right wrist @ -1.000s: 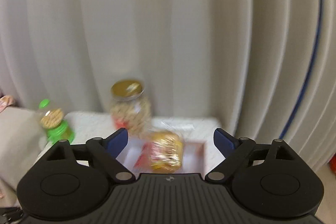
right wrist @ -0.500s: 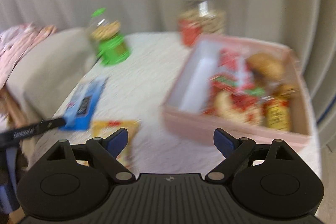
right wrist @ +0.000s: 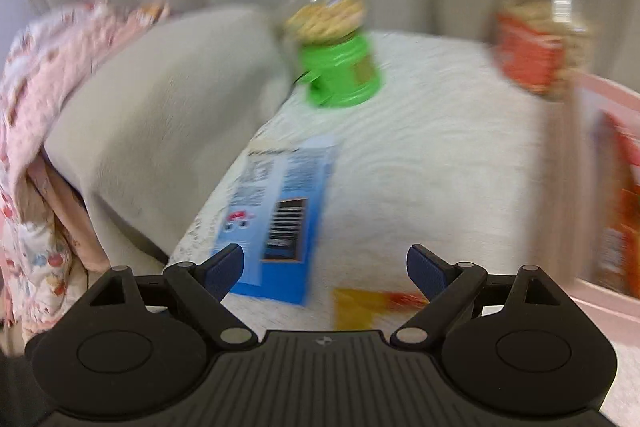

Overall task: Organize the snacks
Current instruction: 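Grasp the blue snack packet with the right tool while the left tool reaches the panda chips bag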

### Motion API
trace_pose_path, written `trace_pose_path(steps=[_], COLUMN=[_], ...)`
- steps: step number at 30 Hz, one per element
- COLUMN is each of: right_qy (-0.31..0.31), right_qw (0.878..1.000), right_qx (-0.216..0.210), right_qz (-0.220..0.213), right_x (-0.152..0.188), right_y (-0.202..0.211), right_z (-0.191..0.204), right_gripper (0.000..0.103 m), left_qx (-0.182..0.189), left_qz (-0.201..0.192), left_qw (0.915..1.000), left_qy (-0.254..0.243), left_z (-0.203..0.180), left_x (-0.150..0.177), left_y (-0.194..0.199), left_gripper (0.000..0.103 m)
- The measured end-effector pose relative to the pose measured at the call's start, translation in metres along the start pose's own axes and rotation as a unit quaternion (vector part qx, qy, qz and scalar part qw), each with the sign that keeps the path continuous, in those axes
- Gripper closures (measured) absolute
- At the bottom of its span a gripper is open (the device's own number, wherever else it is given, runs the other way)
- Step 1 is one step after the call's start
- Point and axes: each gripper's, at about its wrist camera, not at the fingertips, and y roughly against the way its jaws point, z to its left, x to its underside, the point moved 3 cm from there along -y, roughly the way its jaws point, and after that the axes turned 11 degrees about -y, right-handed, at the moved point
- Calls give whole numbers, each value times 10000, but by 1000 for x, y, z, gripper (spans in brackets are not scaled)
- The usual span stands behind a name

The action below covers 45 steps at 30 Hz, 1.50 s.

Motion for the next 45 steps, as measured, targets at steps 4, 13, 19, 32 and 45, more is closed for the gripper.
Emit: trace_pose_path(steps=[4,13,19,32,45], right_qy=[198,917,770,121,-674], right_qw=[9986,9863,9900,9919,9805], right_qx=[90,1001,1048,1200,1753], right_qz=[474,937,549,-388,-584], right_x=[-9,-12,-20,62,151], right_y=[-41,-89,-45,130,145], right_z=[38,79,52,-89,-190], right_gripper=[14,13,21,21,14], left_qx=[5,277,420,1422,2105], left_qz=[-53,-167,-189,-124,-39], left_qw=[9999,9995,9988,9880,9740], left_qy=[-132,55,143,583,-841], left_z=[4,15,18,-17,-101], left_x=[5,10,11,-14,-51], left_y=[4,7,9,-14,-56], left_gripper=[56,56,56,56,55])
